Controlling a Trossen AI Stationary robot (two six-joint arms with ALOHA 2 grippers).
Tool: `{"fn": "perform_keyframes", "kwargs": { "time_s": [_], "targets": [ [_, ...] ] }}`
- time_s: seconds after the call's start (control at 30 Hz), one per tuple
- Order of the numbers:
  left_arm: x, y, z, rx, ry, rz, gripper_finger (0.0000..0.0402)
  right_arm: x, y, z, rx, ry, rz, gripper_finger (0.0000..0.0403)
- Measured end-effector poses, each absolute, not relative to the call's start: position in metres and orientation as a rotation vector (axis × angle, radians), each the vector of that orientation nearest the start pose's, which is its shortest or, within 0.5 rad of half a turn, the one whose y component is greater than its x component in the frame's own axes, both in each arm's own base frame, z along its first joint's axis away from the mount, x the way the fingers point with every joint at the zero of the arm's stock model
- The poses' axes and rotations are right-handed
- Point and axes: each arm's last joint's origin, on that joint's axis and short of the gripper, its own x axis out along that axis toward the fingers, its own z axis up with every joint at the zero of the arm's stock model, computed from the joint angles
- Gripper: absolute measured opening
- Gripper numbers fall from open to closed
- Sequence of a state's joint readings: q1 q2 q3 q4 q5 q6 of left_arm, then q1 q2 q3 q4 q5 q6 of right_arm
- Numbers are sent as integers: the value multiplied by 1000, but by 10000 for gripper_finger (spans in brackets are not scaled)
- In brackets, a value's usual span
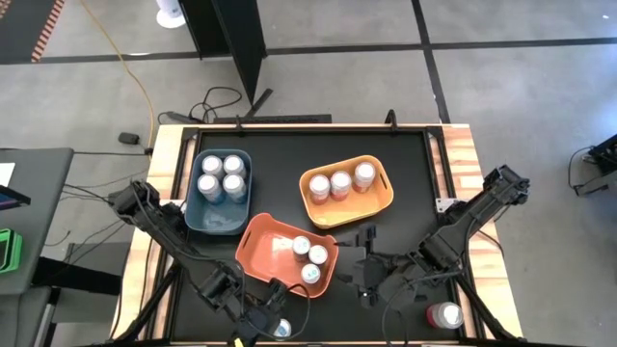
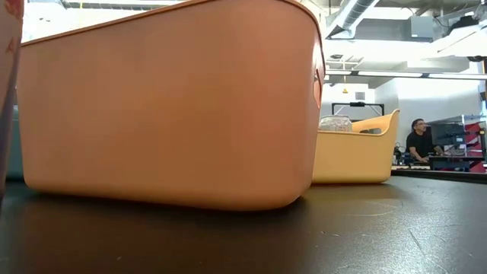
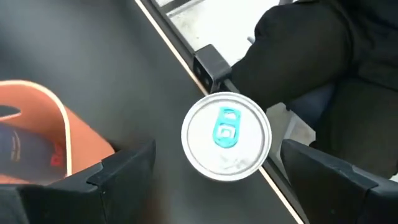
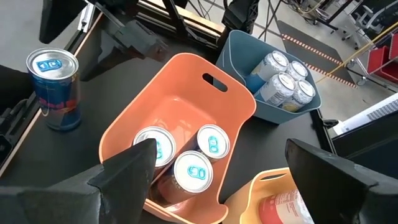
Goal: Sort soda cans
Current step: Put the blue soda can into the orange bin
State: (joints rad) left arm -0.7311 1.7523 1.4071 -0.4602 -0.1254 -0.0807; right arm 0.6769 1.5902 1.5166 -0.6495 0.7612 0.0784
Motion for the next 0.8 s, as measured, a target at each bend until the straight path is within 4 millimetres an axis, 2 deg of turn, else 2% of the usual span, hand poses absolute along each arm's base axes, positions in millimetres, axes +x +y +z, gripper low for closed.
{"fn": "perform_keyframes", "kwargs": {
  "time_s": [0.23, 0.47, 0.67, 0.8],
  "targets": [
    [294, -257, 255, 276, 793, -565, 342, 278, 198, 351, -391, 537, -104, 372],
    [301, -259, 253, 272, 752, -576, 342, 278, 198, 351, -387, 535, -104, 372],
    [307, -263, 233, 280, 804, -609, 342, 278, 198, 351, -388, 536, -104, 372],
    [310, -263, 235, 268, 784, -613, 342, 278, 198, 351, -388, 536, -104, 372]
  ]
}}
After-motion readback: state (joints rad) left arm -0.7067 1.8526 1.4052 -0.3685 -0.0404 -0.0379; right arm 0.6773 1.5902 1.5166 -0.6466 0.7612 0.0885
